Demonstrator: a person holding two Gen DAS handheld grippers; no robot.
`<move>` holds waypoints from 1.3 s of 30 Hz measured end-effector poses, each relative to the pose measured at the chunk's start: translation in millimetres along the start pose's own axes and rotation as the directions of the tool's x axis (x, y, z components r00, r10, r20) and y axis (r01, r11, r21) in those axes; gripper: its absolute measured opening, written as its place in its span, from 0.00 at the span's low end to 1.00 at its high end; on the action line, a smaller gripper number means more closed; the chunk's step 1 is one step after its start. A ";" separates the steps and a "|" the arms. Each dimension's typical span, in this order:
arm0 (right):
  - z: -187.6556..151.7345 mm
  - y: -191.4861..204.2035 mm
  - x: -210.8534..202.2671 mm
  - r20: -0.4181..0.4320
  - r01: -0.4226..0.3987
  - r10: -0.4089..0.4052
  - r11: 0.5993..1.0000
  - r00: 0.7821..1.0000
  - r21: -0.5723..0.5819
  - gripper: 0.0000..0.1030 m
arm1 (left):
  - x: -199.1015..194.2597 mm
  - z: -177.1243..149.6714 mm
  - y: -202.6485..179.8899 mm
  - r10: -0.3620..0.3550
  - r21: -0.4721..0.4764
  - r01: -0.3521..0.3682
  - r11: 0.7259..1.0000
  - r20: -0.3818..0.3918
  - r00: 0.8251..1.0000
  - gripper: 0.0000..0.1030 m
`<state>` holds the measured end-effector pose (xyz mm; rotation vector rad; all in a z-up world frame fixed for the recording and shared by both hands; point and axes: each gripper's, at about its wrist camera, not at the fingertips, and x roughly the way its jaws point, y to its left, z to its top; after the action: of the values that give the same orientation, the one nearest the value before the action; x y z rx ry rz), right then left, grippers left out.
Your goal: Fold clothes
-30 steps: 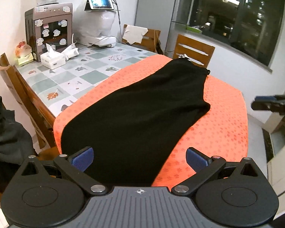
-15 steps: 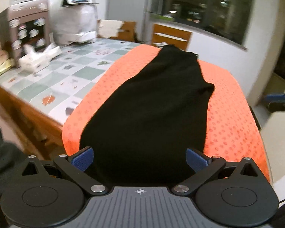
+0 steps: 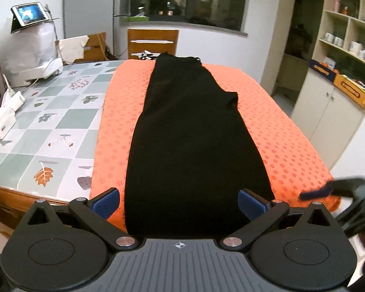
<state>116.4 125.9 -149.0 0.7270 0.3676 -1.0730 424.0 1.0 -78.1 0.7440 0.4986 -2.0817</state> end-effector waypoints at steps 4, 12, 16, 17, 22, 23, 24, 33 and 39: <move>-29.8 13.6 30.5 -0.025 0.043 -0.042 0.998 0.999 0.044 0.82 | -9.6 -2.6 3.5 -0.013 0.034 0.013 0.999 -0.009 1.000 1.00; -65.4 19.7 99.5 -0.040 0.143 -0.140 0.986 0.989 0.083 0.79 | -30.2 -13.3 14.4 0.013 0.052 -0.012 0.999 -0.026 1.000 1.00; -81.3 30.5 117.4 -0.011 0.196 -0.196 0.981 0.981 0.004 0.79 | -35.6 -18.1 20.8 0.023 0.050 -0.021 0.999 -0.035 0.999 1.00; -84.1 31.2 121.1 -0.017 0.182 -0.182 0.983 0.983 -0.003 0.76 | -36.7 -19.4 22.5 0.025 0.048 -0.023 0.999 -0.037 0.999 1.00; -82.5 35.7 127.9 0.026 0.202 -0.202 0.979 0.979 0.015 0.62 | -37.8 -23.5 26.6 0.019 0.049 -0.017 0.999 -0.041 0.999 1.00; -80.6 36.5 127.7 0.048 0.234 -0.235 0.972 0.971 0.026 0.61 | -37.6 -24.1 27.1 0.015 0.050 -0.013 0.999 -0.040 0.999 1.00; -79.9 35.4 129.9 0.047 0.261 -0.263 0.964 0.964 0.057 0.57 | -37.3 -24.8 27.6 0.012 0.051 -0.010 0.999 -0.040 0.999 1.00; -70.2 44.3 147.5 0.033 0.205 -0.208 0.976 0.978 0.074 0.16 | -32.6 -25.3 32.7 -0.049 0.069 0.052 0.996 -0.041 0.998 1.00; -34.9 57.3 108.7 0.037 -0.031 0.028 0.997 0.999 0.074 0.12 | -29.3 -25.3 42.4 -0.077 0.036 0.078 0.996 -0.027 0.997 1.00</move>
<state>218.6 94.2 -218.9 0.7760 0.2866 -1.0749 480.8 9.2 -80.9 0.7856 0.5113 -2.1607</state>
